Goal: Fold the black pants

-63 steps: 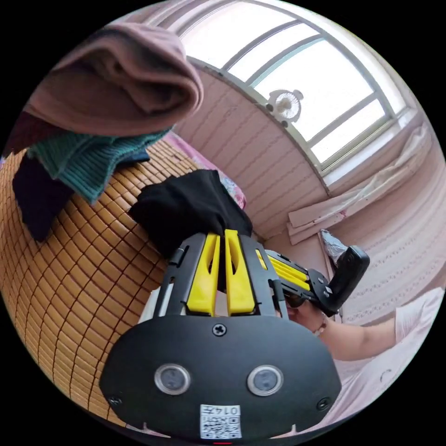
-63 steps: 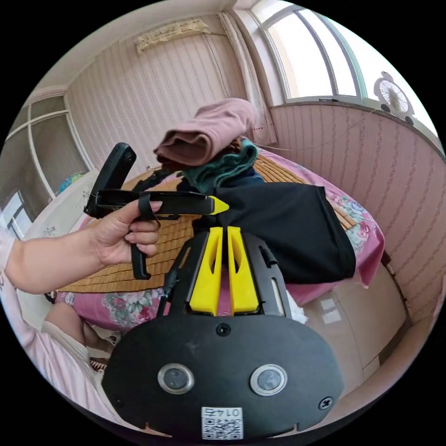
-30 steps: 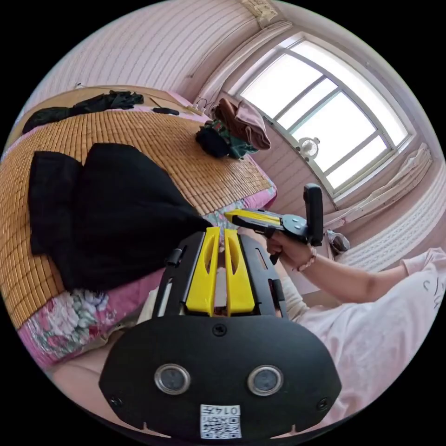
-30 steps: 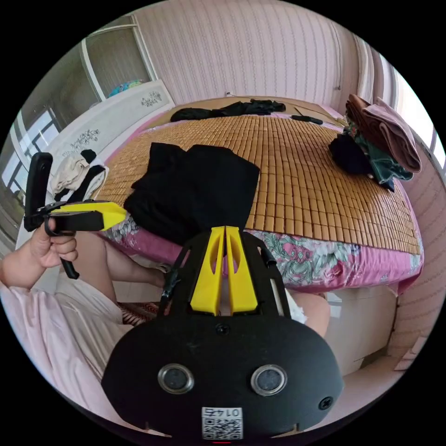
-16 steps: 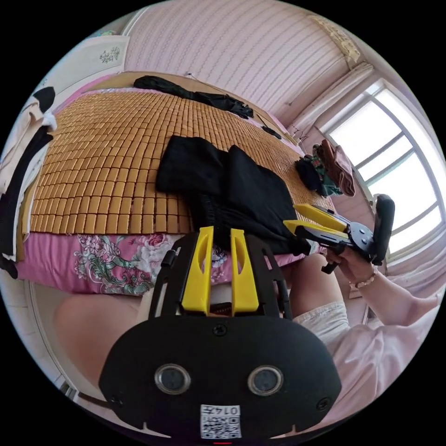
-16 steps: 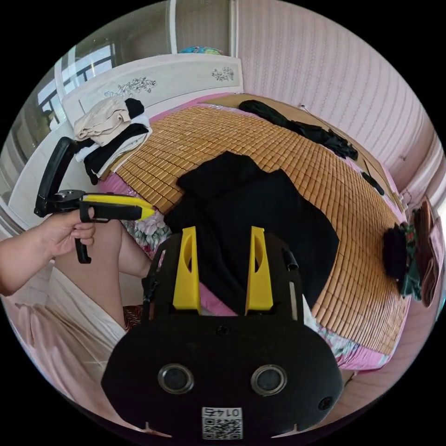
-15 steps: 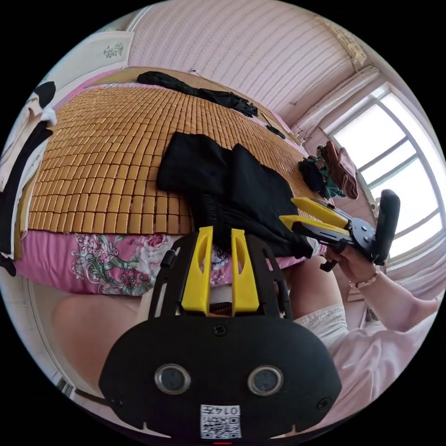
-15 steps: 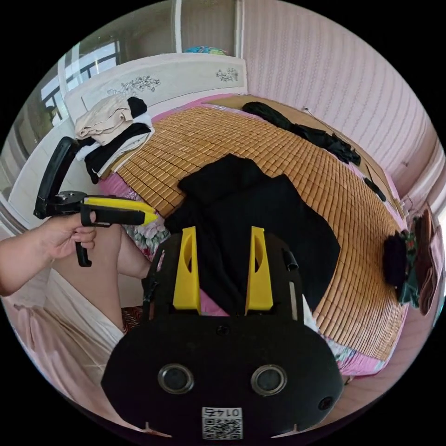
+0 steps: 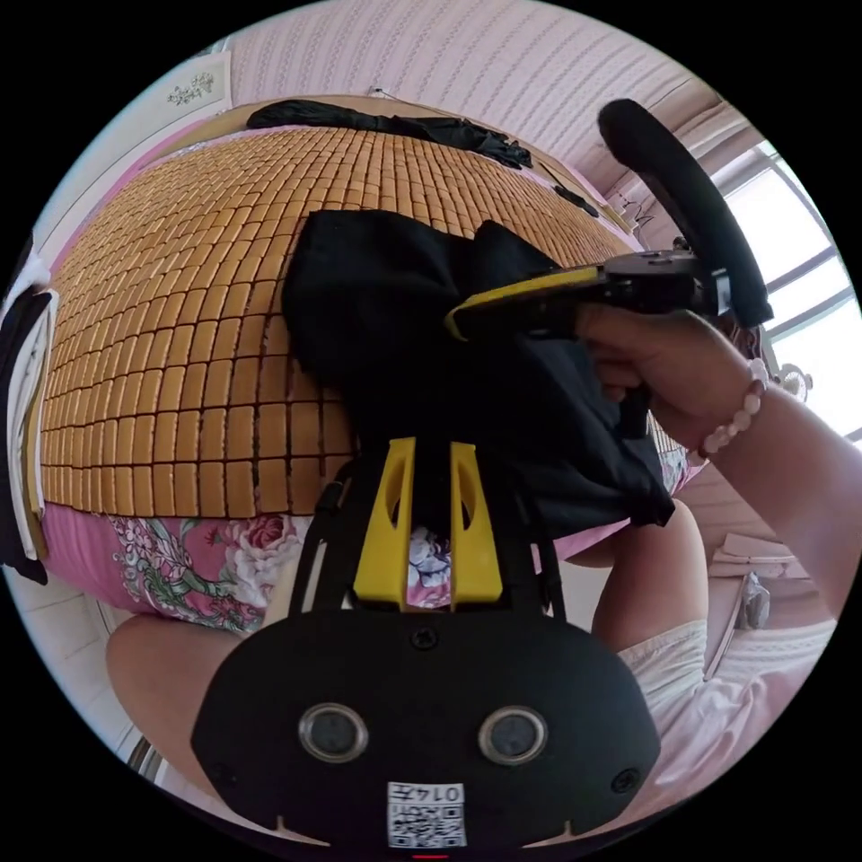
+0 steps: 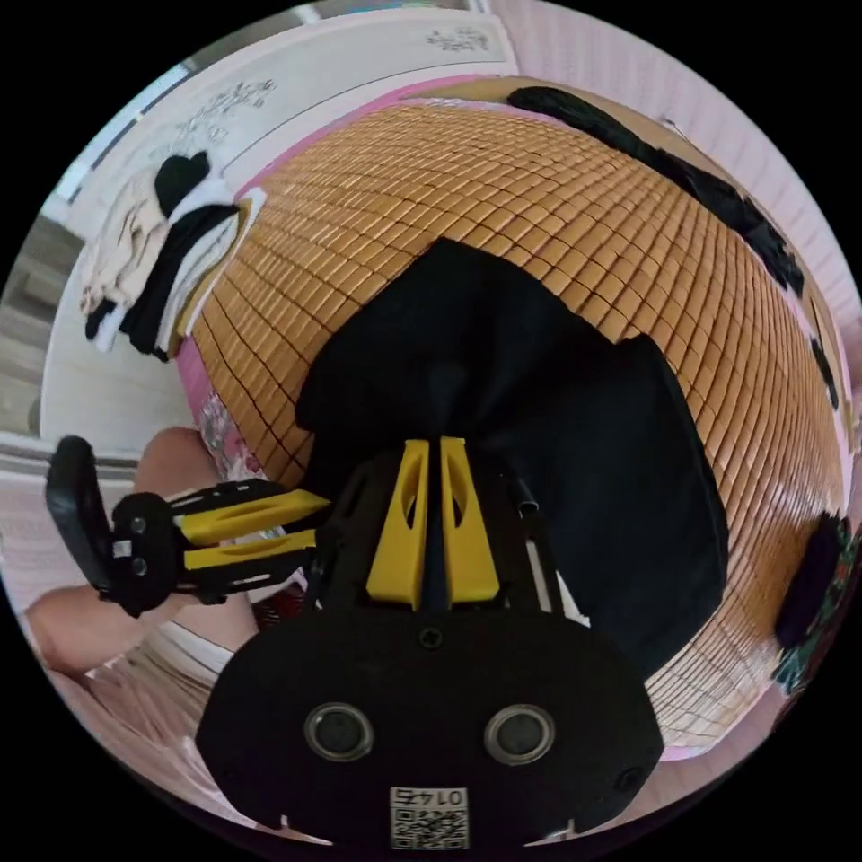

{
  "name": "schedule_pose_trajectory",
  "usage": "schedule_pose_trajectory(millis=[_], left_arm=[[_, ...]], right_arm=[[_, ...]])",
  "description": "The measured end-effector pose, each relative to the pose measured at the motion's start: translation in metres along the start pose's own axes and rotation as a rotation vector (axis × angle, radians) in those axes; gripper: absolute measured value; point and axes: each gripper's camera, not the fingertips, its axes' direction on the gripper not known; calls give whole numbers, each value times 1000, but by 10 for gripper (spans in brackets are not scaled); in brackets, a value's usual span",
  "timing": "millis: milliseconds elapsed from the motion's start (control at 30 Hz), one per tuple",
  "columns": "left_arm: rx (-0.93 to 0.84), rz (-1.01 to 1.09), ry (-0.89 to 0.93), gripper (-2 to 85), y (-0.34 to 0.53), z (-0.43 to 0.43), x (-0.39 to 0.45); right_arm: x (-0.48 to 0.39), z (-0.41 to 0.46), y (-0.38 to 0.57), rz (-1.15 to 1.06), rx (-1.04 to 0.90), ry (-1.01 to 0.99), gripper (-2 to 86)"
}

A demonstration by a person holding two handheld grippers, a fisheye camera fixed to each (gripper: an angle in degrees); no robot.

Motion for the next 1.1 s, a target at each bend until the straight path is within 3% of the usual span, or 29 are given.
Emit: schedule_pose_trajectory(millis=[167, 233, 367, 433, 567, 733, 800, 967, 1100], left_arm=[[-1, -11, 73, 8, 2, -41, -24], [64, 2, 76, -3, 2, -75, -29], [317, 21, 64, -9, 2, -192, -54], [429, 22, 53, -9, 12, -246, -71], [560, 37, 78, -4, 62, -339, -109], [354, -113, 78, 12, 111, -320, -156], [242, -202, 26, 3, 129, -295, -168], [213, -165, 69, 40, 139, -310, -165], [181, -82, -89, 53, 109, -328, -146]], right_arm=[[79, -97, 38, 87, 263, -115, 12], [124, -176, 87, 140, 487, -140, 10], [183, -293, 206, 231, 846, -88, 8], [208, -340, 297, 308, 976, 36, 8], [238, -344, 413, 472, 951, 256, 7], [299, -244, 512, 843, 627, 248, 2], [303, -212, 522, 878, 567, 245, 0], [304, -178, 513, 860, 455, 320, -2], [298, -168, 472, 760, 421, 349, -1]])
